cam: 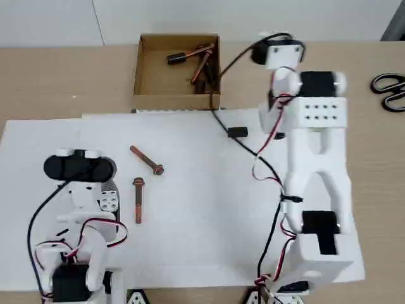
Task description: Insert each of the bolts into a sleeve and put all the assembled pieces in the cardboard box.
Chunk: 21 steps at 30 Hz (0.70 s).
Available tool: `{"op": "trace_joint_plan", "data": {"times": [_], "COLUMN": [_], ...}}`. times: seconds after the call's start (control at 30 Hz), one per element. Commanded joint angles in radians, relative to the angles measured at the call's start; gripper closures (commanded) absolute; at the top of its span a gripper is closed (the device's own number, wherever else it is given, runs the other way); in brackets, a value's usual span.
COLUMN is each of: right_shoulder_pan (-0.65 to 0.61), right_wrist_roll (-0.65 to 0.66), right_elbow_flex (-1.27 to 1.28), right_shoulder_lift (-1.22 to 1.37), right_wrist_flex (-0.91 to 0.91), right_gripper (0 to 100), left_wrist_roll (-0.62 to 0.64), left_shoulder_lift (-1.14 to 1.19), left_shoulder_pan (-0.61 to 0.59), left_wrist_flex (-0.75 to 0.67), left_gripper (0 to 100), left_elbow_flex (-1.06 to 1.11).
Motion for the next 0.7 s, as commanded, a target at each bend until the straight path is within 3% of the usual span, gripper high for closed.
{"op": "trace_joint_plan", "data": {"times": [0.0,0.3,0.37,0.47,0.53,0.67], "right_shoulder_pan": [0.107,0.269,0.300,0.332,0.352,0.375], "right_wrist_roll": [0.002,0.002,-0.002,-0.008,-0.023,-0.020], "right_elbow_flex": [-0.044,0.100,0.158,0.265,0.325,0.443], "right_shoulder_lift": [-0.073,-0.139,-0.166,-0.216,-0.260,-0.364], "right_wrist_flex": [0.007,0.001,-0.005,-0.039,-0.062,-0.114], "right_gripper": [99.6,99.5,99.3,99.1,99.1,99.1], "left_wrist_roll": [0.012,0.051,0.153,0.470,0.594,0.554], "left_shoulder_lift": [0.221,0.758,0.864,1.008,1.079,1.178], "left_shoulder_pan": [-0.002,0.006,0.000,0.002,0.006,0.002], "left_wrist_flex": [0.095,0.362,0.361,0.356,0.342,0.221], "left_gripper": [99,99,99,99,99,99], "left_elbow_flex": [-0.254,-0.604,-0.630,-0.661,-0.670,-0.677]}}
